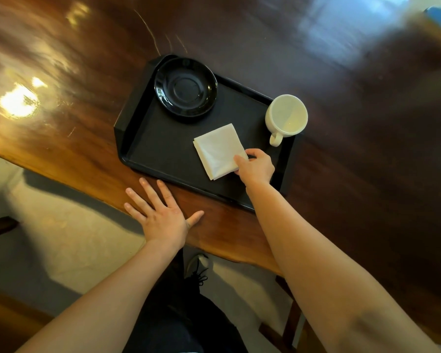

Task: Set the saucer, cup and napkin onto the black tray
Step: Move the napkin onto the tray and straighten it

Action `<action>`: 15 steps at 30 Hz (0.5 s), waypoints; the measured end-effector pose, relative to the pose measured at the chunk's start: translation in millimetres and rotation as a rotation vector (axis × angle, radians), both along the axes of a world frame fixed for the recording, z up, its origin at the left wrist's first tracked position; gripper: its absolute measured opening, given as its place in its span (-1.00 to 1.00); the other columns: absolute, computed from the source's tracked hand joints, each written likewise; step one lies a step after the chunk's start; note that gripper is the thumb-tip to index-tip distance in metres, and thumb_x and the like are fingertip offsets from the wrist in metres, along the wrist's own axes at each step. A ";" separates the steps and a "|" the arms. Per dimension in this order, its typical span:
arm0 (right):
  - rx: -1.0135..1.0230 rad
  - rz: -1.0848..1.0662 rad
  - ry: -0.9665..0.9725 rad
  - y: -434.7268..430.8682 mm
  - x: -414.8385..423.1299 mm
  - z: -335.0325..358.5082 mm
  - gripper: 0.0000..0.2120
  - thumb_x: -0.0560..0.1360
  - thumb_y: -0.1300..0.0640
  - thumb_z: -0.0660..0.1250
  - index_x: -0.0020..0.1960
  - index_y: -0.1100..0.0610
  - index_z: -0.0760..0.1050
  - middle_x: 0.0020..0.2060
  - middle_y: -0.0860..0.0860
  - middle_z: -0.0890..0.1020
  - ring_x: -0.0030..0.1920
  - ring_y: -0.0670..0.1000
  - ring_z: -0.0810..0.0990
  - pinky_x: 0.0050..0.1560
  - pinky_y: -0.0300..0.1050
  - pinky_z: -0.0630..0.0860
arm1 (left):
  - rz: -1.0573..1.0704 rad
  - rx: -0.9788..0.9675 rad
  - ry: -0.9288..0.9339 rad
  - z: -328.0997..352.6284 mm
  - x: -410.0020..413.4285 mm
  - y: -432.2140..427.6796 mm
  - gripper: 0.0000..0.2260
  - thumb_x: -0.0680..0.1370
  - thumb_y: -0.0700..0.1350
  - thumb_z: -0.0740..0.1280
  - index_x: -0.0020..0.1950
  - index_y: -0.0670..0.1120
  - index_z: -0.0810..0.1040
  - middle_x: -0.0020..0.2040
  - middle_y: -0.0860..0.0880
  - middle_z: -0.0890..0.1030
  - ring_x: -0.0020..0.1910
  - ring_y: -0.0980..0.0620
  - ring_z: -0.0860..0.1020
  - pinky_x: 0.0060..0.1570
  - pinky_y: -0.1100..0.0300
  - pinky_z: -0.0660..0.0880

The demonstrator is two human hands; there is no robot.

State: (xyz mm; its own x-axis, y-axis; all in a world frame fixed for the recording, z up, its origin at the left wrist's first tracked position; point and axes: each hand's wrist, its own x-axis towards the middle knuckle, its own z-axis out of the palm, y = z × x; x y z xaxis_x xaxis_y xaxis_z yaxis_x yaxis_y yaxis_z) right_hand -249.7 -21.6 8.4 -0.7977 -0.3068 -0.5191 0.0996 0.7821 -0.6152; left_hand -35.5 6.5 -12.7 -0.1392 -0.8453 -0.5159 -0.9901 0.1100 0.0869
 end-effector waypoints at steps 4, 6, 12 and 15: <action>-0.014 -0.080 -0.010 1.9 1.9 -2.1 -0.71 0.48 0.15 0.48 0.19 0.07 0.59 0.08 0.03 0.60 0.01 0.06 0.64 0.00 0.06 0.70 | -0.001 -0.007 -0.010 -1.1 0.4 0.3 0.16 0.31 0.60 -0.05 0.55 -0.20 -0.38 0.56 -0.35 -0.31 0.50 -0.50 -0.31 0.43 -0.41 -0.21; -0.009 -0.096 -0.005 2.2 4.7 -4.5 -0.71 0.49 0.16 0.48 0.20 0.08 0.57 0.10 0.05 0.60 0.00 0.06 0.64 -0.01 0.05 0.70 | 0.000 -0.006 -0.008 -2.2 0.4 0.5 0.16 0.31 0.60 -0.04 0.55 -0.19 -0.38 0.56 -0.35 -0.31 0.50 -0.50 -0.31 0.43 -0.41 -0.21; -0.006 -0.142 -0.003 -4.9 9.1 -0.6 -0.76 0.51 0.19 0.46 0.14 0.07 0.54 0.10 0.04 0.55 0.03 0.05 0.60 0.04 0.06 0.68 | -0.002 -0.006 0.004 -2.6 0.8 0.6 0.16 0.31 0.60 -0.04 0.56 -0.20 -0.34 0.57 -0.36 -0.28 0.50 -0.50 -0.30 0.42 -0.41 -0.22; -0.004 -0.112 -0.024 -0.3 8.4 5.4 -0.74 0.49 0.14 0.48 0.13 0.04 0.50 0.09 0.04 0.54 0.03 0.06 0.62 0.03 0.05 0.69 | -0.010 0.000 0.005 -0.6 0.2 1.2 0.16 0.30 0.59 -0.05 0.57 -0.20 -0.31 0.57 -0.37 -0.27 0.50 -0.51 -0.30 0.42 -0.42 -0.22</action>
State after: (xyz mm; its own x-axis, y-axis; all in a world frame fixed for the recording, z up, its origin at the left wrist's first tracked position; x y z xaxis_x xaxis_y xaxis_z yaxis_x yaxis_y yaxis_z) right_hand -241.2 -21.9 13.7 -0.8146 -0.2189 -0.5372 0.2004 0.7628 -0.6148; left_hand -35.3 7.7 -13.3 -0.1501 -0.8437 -0.5153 -0.9885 0.1199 0.0916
